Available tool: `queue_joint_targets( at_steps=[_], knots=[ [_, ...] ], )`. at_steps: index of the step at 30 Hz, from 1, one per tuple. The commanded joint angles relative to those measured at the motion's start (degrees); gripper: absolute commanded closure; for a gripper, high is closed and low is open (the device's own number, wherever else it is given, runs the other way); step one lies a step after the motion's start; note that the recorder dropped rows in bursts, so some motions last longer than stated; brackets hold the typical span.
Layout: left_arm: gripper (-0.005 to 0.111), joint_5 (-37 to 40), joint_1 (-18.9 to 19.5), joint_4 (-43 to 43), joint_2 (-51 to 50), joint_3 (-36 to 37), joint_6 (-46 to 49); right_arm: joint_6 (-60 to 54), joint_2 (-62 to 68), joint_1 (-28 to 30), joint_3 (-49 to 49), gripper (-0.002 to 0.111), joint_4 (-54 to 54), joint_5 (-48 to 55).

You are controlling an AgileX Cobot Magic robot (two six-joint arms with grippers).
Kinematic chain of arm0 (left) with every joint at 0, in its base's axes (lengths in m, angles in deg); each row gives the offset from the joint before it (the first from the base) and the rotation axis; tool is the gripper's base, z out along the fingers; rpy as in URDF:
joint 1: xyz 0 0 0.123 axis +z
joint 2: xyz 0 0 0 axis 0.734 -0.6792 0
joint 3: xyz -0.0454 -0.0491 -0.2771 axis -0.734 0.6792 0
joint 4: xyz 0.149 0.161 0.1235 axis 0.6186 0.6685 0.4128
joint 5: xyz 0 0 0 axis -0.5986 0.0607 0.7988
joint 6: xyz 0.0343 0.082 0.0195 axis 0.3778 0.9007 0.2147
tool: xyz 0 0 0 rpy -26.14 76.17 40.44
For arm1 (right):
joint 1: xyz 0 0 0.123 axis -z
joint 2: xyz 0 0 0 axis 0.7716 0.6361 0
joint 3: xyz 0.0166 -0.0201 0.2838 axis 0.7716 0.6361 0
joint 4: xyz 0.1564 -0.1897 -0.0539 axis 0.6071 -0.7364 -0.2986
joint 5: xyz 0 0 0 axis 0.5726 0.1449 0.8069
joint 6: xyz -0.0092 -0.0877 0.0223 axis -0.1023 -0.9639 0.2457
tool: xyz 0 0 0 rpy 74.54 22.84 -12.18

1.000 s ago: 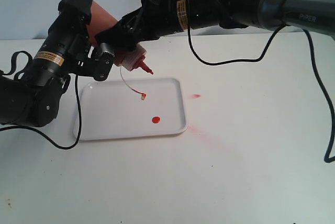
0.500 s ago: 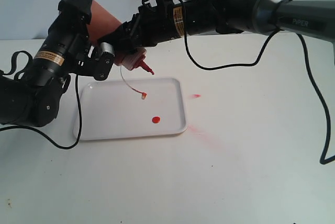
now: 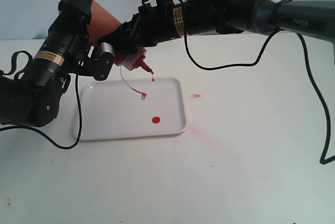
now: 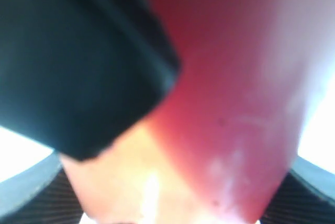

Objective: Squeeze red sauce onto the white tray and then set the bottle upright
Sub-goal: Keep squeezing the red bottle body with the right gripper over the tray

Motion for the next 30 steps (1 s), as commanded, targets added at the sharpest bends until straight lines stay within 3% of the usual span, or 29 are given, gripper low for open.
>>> queue_joint_targets(
  at_steps=[1,9,11,15,18,20,30],
  knots=[
    [0.107,-3.6,-0.33,-0.69,1.12,-0.35,-1.07,0.59,-0.02,-0.12,-0.29,0.108,0.11,-0.89],
    [0.107,-3.6,-0.33,-0.69,1.12,-0.35,-1.07,1.35,-0.02,-0.12,-0.29,0.108,0.11,-0.71],
    [0.107,-3.6,-0.33,-0.69,1.12,-0.35,-1.07,1.44,-0.02,-0.12,-0.29,0.104,0.11,-0.44],
    [0.107,-3.6,-0.33,-0.69,1.12,-0.35,-1.07,1.44,-0.02,-0.12,-0.29,0.07,0.11,-0.68],
    [0.107,-3.6,-0.33,-0.69,1.12,-0.35,-1.07,1.44,-0.02,-0.12,-0.29,0.026,0.11,-0.68],
    [0.107,-3.6,-0.33,-0.69,1.12,-0.35,-1.07,1.44,-0.02,-0.12,-0.29,0.006,0.11,-1.11],
    [0.107,-3.6,-0.33,-0.69,1.12,-0.35,-1.07,1.33,-0.02,-0.12,-0.29,0.003,0.11,-2.38]
  ],
)
